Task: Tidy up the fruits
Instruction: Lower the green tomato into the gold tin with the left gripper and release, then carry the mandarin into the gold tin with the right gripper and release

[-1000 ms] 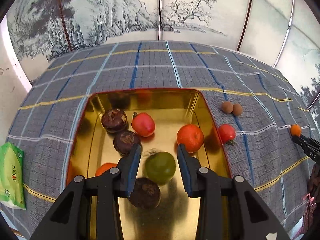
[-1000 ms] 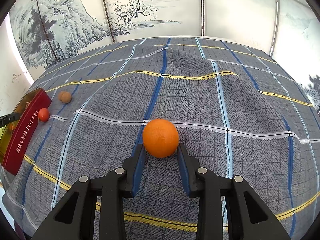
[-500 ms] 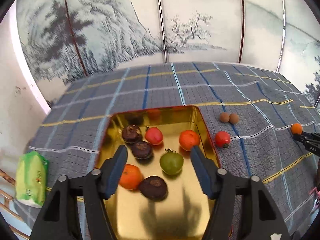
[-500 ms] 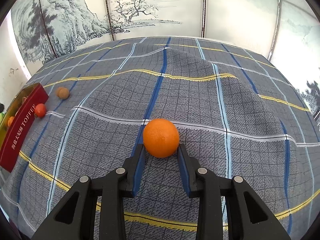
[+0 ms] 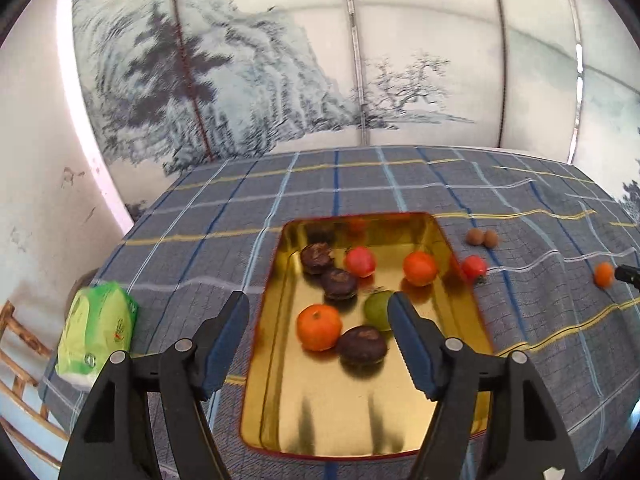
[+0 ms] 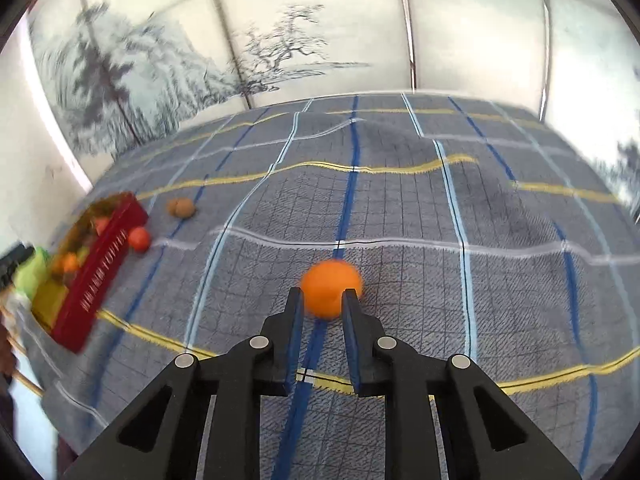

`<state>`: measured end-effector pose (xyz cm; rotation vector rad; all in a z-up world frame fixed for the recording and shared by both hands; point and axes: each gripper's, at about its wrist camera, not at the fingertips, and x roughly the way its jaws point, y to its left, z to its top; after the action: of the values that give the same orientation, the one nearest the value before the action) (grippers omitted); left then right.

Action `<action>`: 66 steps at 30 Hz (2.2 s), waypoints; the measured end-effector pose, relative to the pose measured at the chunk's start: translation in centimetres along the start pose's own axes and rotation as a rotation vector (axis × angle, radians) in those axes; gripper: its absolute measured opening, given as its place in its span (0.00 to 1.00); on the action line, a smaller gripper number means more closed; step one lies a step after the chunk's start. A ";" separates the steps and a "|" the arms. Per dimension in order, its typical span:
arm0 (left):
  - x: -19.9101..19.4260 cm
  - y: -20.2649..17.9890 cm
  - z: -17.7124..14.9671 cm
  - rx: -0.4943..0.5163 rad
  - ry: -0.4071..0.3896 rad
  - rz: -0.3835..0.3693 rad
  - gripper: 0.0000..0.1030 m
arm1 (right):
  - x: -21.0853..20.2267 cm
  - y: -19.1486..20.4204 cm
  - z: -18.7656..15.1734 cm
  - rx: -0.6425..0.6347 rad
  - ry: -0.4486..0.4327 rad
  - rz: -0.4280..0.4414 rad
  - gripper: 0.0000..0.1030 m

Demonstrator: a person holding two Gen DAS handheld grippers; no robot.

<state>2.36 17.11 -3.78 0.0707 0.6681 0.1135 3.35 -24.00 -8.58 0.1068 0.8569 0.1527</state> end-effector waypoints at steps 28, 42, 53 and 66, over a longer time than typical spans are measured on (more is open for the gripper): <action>1.7 4.1 -2.0 -0.122 -0.022 0.017 0.67 | 5.4 1.2 3.8 -0.072 0.041 -0.008 0.48; 5.3 8.5 -1.4 -0.197 -0.033 0.049 0.69 | 2.1 5.4 5.0 -0.032 -0.030 0.188 0.42; 6.3 10.2 -2.2 -0.299 -0.051 -0.023 0.73 | 0.2 24.6 5.6 -0.340 0.063 0.541 0.43; 5.7 10.2 -2.5 -0.303 -0.073 -0.004 0.80 | 6.5 36.3 1.1 -0.448 0.263 0.546 0.43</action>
<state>4.39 28.00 -8.22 -0.2172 0.5724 0.2066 5.08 12.79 -7.02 -0.1057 1.0201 0.8809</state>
